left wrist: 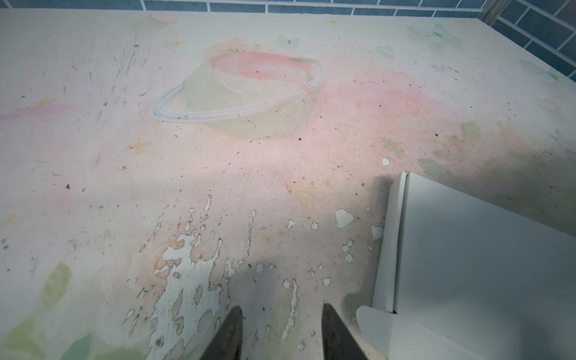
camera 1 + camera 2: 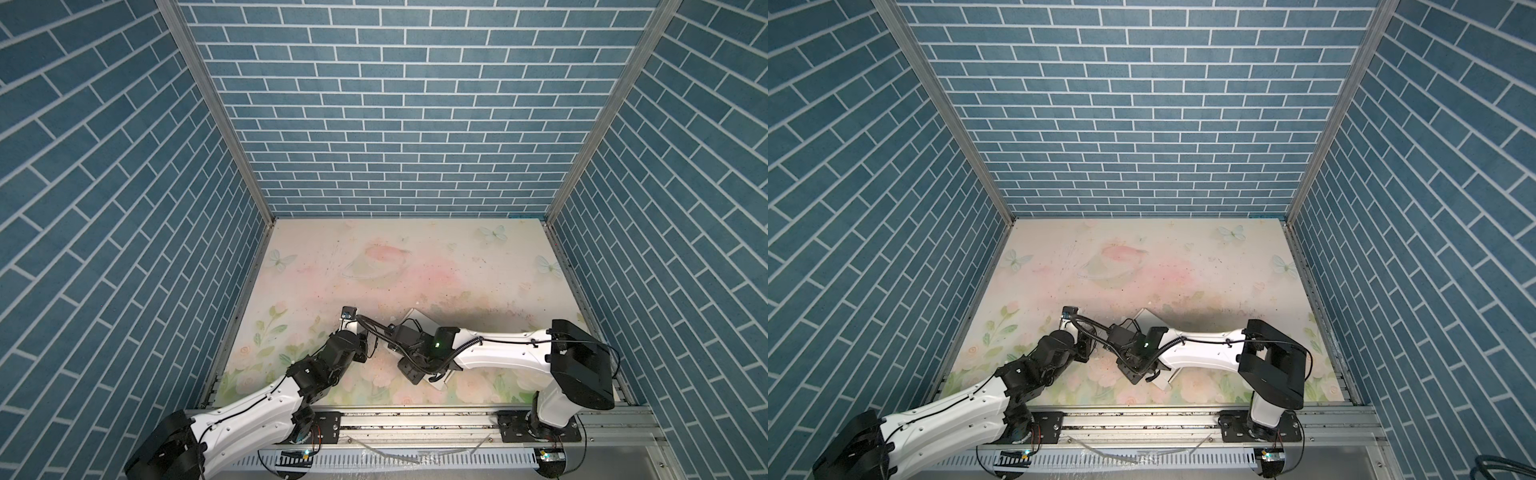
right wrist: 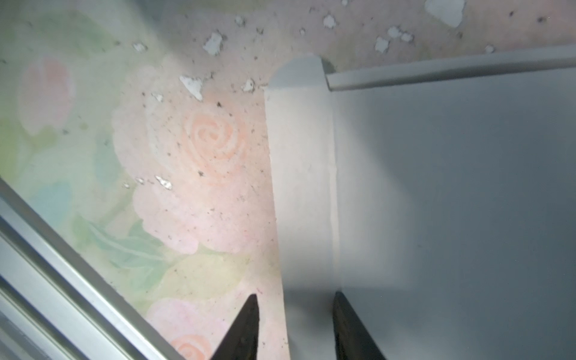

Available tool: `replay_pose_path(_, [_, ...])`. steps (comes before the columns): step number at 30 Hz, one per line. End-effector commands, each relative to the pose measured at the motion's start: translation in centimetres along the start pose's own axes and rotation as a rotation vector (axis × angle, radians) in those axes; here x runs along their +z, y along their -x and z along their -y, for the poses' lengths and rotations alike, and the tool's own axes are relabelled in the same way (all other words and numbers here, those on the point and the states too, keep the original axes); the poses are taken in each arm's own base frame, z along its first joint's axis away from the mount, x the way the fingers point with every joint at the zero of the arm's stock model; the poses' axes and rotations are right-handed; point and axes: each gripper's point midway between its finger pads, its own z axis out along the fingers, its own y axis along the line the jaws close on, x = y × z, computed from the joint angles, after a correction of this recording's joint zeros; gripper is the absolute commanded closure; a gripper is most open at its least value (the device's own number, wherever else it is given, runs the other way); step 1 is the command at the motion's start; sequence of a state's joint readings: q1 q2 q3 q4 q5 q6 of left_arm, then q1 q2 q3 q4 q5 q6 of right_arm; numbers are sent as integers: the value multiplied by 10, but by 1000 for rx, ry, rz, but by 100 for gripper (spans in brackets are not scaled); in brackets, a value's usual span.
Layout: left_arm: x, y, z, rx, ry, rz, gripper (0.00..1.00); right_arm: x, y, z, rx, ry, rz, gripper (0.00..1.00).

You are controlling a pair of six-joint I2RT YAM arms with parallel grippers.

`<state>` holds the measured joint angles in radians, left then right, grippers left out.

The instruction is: Fold the paper box

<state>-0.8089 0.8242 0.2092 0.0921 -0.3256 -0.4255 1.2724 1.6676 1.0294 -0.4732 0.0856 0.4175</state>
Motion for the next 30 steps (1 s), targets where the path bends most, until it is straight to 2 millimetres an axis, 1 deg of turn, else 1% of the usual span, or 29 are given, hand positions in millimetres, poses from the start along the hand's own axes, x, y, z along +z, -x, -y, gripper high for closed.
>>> replay_pose_path(1, [1,8,11,9,-61,-35,57,-3,-9,6,74,25,1,57])
replay_pose_path(3, [4,12,16,15,-80,-56,57,-17,-8,13,116,3,24,55])
replay_pose_path(6, [10,20,33,45,-134,-82,59,-52,-9,28,216,-41,84,53])
replay_pose_path(8, [15,27,46,71,-178,-99,60,-75,-14,43,309,-90,115,54])
replay_pose_path(9, [18,30,53,87,-202,-109,61,-86,-19,50,360,-112,126,53])
replay_pose_path(11, [23,36,65,111,-238,-128,61,-101,-31,63,478,-145,143,52])
replay_pose_path(13, [30,39,75,136,-266,-153,62,-109,-48,77,612,-176,150,52])
replay_pose_path(15, [37,37,84,160,-299,-185,63,-108,-66,85,729,-180,157,53])
replay_pose_path(17, [45,36,91,177,-316,-222,64,-102,-81,88,822,-159,168,53])
replay_pose_path(20, [54,31,97,191,-330,-257,65,-89,-95,93,936,-132,199,49])
replay_pose_path(24, [64,26,94,206,-308,-282,65,-75,-104,98,1043,-88,262,47])
replay_pose_path(30, [80,15,83,188,-291,-333,63,-64,-104,105,1137,-42,364,45])
